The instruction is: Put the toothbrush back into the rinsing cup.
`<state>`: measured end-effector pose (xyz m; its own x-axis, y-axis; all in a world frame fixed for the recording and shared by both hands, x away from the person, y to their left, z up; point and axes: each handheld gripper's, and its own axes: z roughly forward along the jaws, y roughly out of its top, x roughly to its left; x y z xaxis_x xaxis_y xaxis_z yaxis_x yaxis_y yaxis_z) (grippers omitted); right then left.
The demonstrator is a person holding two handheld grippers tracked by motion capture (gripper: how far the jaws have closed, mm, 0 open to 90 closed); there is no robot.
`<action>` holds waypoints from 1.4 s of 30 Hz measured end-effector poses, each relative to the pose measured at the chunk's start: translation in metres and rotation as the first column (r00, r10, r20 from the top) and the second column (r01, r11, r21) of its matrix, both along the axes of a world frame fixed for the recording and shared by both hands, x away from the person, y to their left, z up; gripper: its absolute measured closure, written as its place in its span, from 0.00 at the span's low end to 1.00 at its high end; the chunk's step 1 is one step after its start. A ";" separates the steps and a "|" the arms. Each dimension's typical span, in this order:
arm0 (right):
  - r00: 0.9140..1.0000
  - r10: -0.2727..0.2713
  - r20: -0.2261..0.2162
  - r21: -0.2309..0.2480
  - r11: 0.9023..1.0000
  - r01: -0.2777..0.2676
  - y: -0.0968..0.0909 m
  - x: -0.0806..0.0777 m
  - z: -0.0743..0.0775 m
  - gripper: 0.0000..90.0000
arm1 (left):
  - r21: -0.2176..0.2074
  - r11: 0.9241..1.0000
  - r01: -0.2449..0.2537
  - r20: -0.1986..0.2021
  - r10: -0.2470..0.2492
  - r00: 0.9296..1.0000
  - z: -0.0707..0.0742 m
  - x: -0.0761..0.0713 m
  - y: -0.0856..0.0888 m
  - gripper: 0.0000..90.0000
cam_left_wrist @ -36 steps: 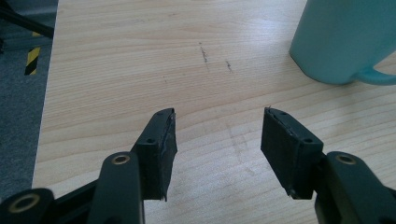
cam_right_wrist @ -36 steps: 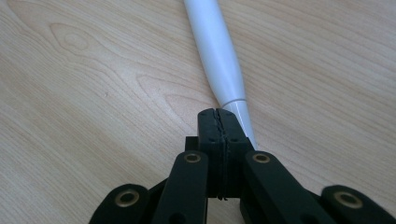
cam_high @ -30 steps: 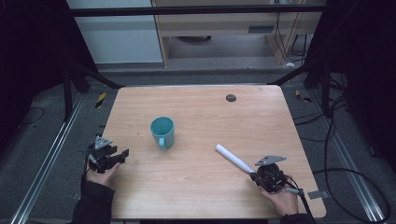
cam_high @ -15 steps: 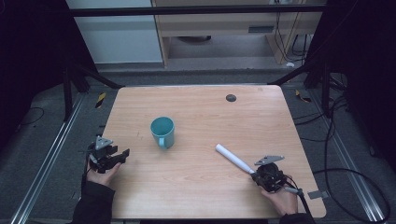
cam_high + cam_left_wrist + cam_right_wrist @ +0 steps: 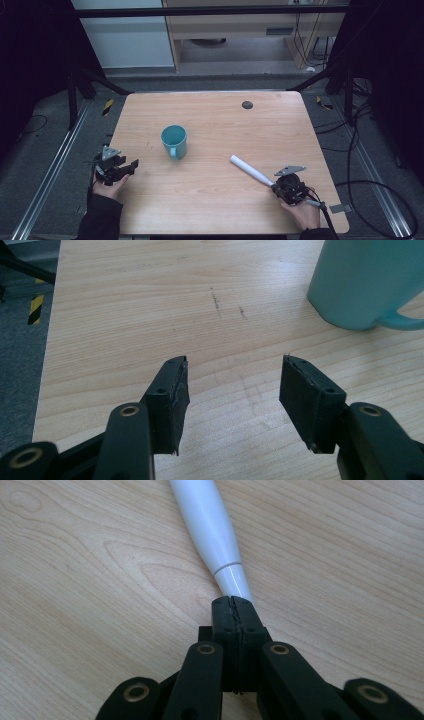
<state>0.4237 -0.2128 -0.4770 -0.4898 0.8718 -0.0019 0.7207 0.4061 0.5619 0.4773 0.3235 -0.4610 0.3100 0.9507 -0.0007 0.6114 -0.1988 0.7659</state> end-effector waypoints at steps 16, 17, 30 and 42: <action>0.999 -0.041 0.018 -0.008 0.999 0.041 -0.005 0.007 -0.001 1.00 | -0.002 1.000 0.003 -0.002 -0.003 1.000 0.000 0.000 0.000 0.50; 0.999 -0.043 0.021 -0.008 0.999 0.044 -0.005 0.008 -0.001 1.00 | -0.002 1.000 0.004 -0.002 -0.004 1.000 0.000 0.000 0.000 0.50; 0.998 -0.066 0.020 -0.015 0.998 0.066 -0.008 0.018 -0.002 1.00 | -0.004 1.000 0.007 -0.005 -0.007 1.000 -0.001 0.001 0.000 0.50; 0.996 -0.089 0.028 -0.027 0.996 0.090 -0.011 0.030 -0.003 1.00 | -0.007 1.000 0.006 -0.005 -0.006 1.000 -0.001 0.001 0.000 0.51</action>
